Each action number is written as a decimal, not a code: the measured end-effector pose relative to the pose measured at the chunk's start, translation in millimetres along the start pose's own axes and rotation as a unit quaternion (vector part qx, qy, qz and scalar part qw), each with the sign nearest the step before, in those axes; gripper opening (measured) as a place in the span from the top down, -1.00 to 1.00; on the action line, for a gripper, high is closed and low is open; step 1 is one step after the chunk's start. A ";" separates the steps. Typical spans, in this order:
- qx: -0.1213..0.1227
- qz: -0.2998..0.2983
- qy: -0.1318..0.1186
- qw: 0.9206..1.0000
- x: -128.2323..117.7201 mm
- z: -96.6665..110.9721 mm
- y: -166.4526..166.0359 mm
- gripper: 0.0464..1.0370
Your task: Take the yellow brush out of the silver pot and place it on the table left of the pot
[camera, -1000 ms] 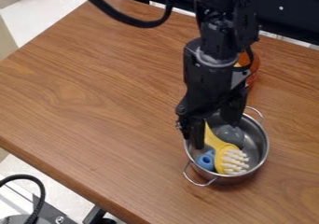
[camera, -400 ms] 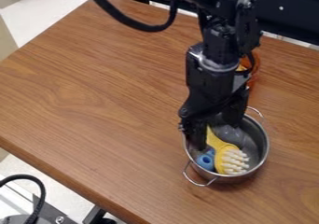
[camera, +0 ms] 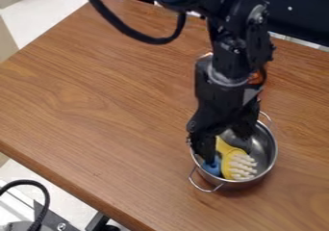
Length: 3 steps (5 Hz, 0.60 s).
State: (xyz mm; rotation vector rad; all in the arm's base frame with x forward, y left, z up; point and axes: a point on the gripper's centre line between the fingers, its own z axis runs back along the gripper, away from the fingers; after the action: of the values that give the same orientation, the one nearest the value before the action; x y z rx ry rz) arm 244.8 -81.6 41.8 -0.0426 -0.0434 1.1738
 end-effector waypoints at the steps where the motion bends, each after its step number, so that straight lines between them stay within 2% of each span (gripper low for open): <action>1: 0.002 0.001 -0.001 1.000 -0.9 -2.2 2.8 -0.92; 2: -0.001 0.001 -0.005 1.000 -1.7 -2.6 1.6 -0.85; 3: -0.003 0.003 -0.005 1.000 -2.3 -4.6 -0.1 -0.29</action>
State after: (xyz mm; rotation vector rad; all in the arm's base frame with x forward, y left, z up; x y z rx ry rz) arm 244.2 -83.8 37.1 -0.0419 -0.0557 1.1799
